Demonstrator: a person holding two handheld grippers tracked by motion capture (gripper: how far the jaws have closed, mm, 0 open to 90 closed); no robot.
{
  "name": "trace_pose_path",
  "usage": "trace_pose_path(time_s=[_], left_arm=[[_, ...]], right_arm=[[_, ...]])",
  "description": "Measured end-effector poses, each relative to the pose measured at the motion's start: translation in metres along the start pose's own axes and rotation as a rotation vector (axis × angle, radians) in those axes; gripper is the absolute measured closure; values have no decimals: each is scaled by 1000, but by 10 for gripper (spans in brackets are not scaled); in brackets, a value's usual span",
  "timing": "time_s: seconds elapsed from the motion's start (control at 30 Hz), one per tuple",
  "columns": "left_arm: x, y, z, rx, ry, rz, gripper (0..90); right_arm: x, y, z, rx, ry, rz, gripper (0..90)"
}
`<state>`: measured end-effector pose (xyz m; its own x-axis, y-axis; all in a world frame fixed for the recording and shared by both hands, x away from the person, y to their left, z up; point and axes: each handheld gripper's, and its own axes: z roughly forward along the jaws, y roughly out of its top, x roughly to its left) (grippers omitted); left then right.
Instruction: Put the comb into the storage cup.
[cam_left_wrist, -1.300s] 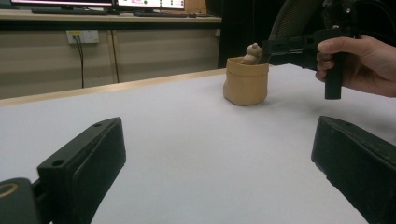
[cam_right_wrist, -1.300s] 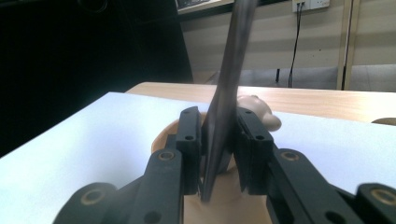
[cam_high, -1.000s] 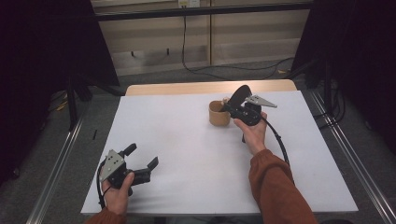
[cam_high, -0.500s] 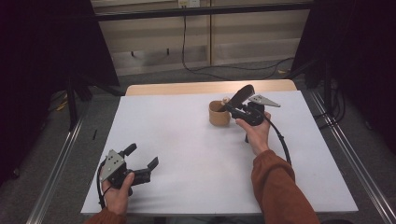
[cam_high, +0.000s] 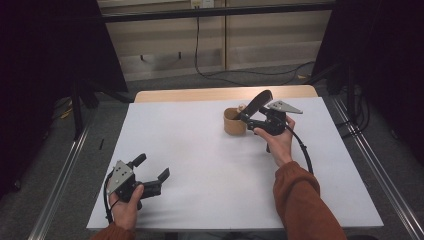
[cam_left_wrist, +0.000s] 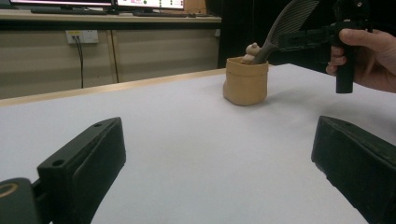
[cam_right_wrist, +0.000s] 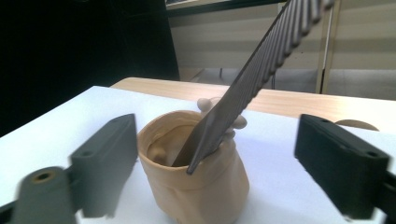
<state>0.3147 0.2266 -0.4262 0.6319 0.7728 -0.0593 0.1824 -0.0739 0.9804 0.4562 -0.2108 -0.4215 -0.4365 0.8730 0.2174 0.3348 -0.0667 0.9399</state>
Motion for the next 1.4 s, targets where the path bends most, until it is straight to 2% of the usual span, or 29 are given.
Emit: trace_pose_path(time_s=[0.13, 0.4, 0.73, 0.8, 1.0, 1.1, 1.4], left_arm=[[0, 0, 0, 1, 0, 1, 31], [2, 1, 0, -7, 19, -1, 28], [3, 0, 1, 0, 25, -8, 27], [3, 1, 1, -3, 26, -4, 27], [4, 0, 0, -7, 42, -22, 31], [4, 1, 0, -14, 32, -20, 31], [4, 1, -2, -13, 33, -12, 30]], right_arm=[[1, 1, -3, -8, -16, -7, 48], [0, 1, -9, -9, -34, -45, 5], [1, 3, -16, -8, -57, -76, 14], [1, 2, -18, -8, -53, -58, 14], [3, -3, -23, -9, -70, -104, 13], [3, -4, -26, -22, -81, -134, 15], [8, -8, -36, -42, -83, -141, 13]])
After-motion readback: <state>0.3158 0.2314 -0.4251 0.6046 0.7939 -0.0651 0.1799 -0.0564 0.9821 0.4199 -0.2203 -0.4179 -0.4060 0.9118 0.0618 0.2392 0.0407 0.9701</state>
